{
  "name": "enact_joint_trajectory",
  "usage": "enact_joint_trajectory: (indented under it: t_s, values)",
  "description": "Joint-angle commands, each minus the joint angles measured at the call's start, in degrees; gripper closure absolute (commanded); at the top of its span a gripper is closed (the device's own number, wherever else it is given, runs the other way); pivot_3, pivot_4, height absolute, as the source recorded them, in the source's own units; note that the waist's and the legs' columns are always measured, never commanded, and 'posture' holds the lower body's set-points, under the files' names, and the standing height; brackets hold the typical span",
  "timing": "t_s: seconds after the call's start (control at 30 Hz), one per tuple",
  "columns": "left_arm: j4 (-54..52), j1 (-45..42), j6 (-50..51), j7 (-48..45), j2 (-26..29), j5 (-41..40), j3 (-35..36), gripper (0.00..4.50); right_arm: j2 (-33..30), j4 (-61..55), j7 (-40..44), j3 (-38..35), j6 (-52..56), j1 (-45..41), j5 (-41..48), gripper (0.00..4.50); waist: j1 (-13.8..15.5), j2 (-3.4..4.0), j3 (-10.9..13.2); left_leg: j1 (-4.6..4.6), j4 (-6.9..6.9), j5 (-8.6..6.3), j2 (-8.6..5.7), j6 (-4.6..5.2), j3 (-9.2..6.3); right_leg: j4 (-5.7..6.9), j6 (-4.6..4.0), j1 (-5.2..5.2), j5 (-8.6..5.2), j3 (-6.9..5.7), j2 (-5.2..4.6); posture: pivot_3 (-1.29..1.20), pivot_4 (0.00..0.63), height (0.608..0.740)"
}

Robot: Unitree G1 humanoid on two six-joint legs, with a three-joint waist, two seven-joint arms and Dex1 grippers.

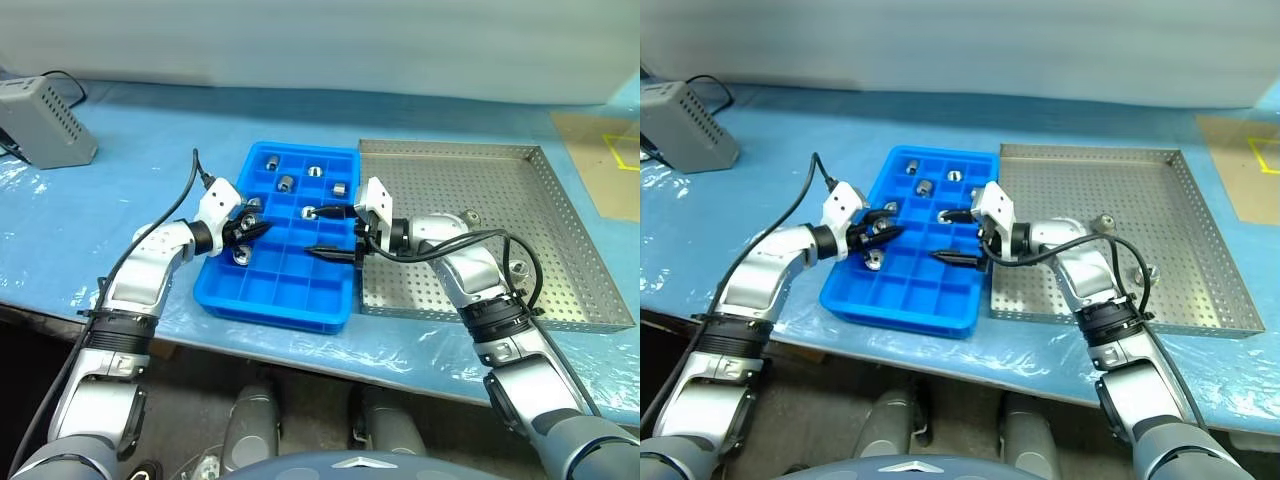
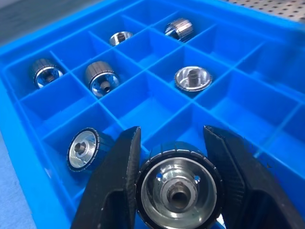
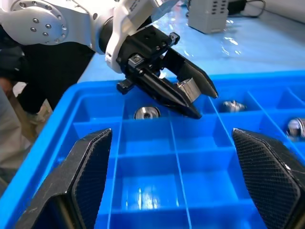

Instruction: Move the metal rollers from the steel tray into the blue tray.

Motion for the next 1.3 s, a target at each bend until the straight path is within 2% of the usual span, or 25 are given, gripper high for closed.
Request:
enact_joint_trajectory:
  t_s: [0.03,0.33,0.6,0.63,0.73,0.87,1.1,1.3]
  values:
    - [2.0,-1.7,-2.8,-0.2,-0.5,0.3,-0.6,2.76,-0.2,-3.7,-1.1,-1.6,-0.3,0.5,0.3,0.37,-0.4,0.0,0.0,-0.04,-0.06,0.04,0.0,-0.02,0.0,0.0,0.0,-0.05,0.0,0.0,0.01,-0.08,0.15,0.74]
    - [6.6,-5.1,-4.9,-1.6,-4.1,0.4,-2.6,2.76,-0.8,-6.6,-3.7,-2.4,0.7,2.9,0.1,0.37,-0.9,-0.03,0.0,-0.05,-0.3,0.24,-0.05,0.21,0.02,-0.09,-0.06,-0.11,-0.03,0.0,-0.01,-0.14,0.15,0.74]
    - [15.3,-7.8,-8.7,-0.5,-4.6,2.6,-3.7,2.76,-2.0,-8.2,-5.7,-3.5,1.3,4.4,0.1,0.37,-1.2,-0.03,0.0,0.0,-0.35,0.27,-0.03,0.15,0.02,-0.07,-0.06,-0.11,-0.03,0.01,0.02,-0.18,0.15,0.74]
    - [15.7,-8.1,-8.9,-0.7,-4.8,2.3,-3.5,2.02,-2.2,-8.5,-5.8,-3.5,1.4,4.6,0.1,0.37,-1.2,-0.04,0.0,0.0,-0.35,0.28,-0.03,0.16,0.02,-0.07,-0.06,-0.11,-0.03,0.01,0.02,-0.19,0.15,0.74]
    - [15.1,-8.2,-9.1,-2.3,-4.5,2.5,-4.7,1.15,-2.6,-9.2,-6.4,-3.8,1.6,5.3,0.3,0.37,-1.3,-0.04,0.0,0.01,-0.34,0.28,-0.03,0.16,0.02,-0.04,-0.07,-0.1,-0.03,0.01,0.02,-0.2,0.15,0.74]
    - [14.3,-9.5,-8.3,-3.7,-4.9,1.4,-4.4,1.15,-3.2,-10.2,-7.3,-4.6,2.1,6.0,0.5,0.37,-1.5,-0.04,0.0,0.0,-0.35,0.3,-0.03,0.19,0.02,-0.07,-0.07,-0.1,-0.03,0.01,0.02,-0.22,0.15,0.74]
    - [10.9,-17.0,-6.2,-8.6,-7.5,-3.9,-3.1,1.15,-6.8,-12.7,-10.6,-11.1,4.2,7.3,1.5,0.37,-1.5,-0.06,0.0,-0.07,-0.34,0.33,-0.06,0.25,0.03,-0.09,-0.07,-0.11,-0.03,0.01,0.01,-0.31,0.15,0.74]
    - [20.4,-27.0,-9.0,-12.7,-16.6,-4.8,-5.0,1.15,-11.4,-18.7,-15.4,-19.9,6.9,13.9,2.6,0.37,-2.6,-0.07,0.0,-0.07,-0.34,0.3,-0.13,0.42,0.11,-0.24,-0.07,-0.02,-0.03,0.05,0.0,-0.48,0.15,0.74]
